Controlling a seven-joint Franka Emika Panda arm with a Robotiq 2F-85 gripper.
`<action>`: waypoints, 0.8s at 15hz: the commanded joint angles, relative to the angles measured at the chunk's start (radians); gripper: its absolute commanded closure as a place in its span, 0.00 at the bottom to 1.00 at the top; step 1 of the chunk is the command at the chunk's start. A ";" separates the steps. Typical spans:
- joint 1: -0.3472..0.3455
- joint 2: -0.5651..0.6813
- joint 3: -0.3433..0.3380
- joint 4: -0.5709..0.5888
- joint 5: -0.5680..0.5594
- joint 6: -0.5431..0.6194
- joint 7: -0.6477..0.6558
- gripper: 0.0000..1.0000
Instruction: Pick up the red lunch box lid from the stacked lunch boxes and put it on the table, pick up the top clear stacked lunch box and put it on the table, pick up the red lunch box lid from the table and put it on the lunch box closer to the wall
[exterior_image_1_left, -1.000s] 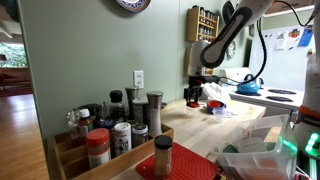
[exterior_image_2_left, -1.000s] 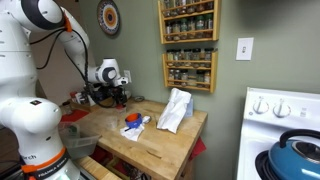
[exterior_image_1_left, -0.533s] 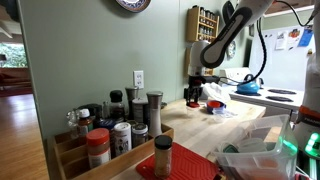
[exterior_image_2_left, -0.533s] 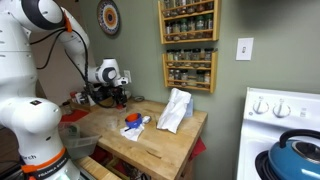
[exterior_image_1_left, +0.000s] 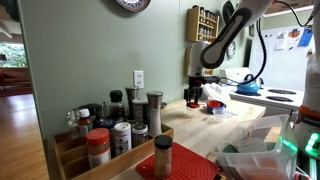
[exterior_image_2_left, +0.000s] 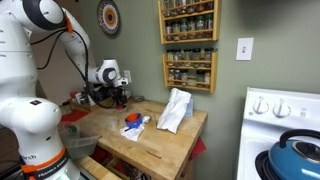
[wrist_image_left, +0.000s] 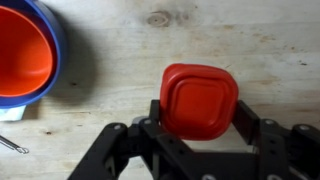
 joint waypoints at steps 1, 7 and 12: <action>-0.006 0.017 0.003 -0.012 0.006 0.034 -0.007 0.53; 0.001 0.018 -0.009 -0.013 -0.038 0.055 0.043 0.53; 0.000 0.025 -0.006 -0.015 -0.018 0.074 0.063 0.53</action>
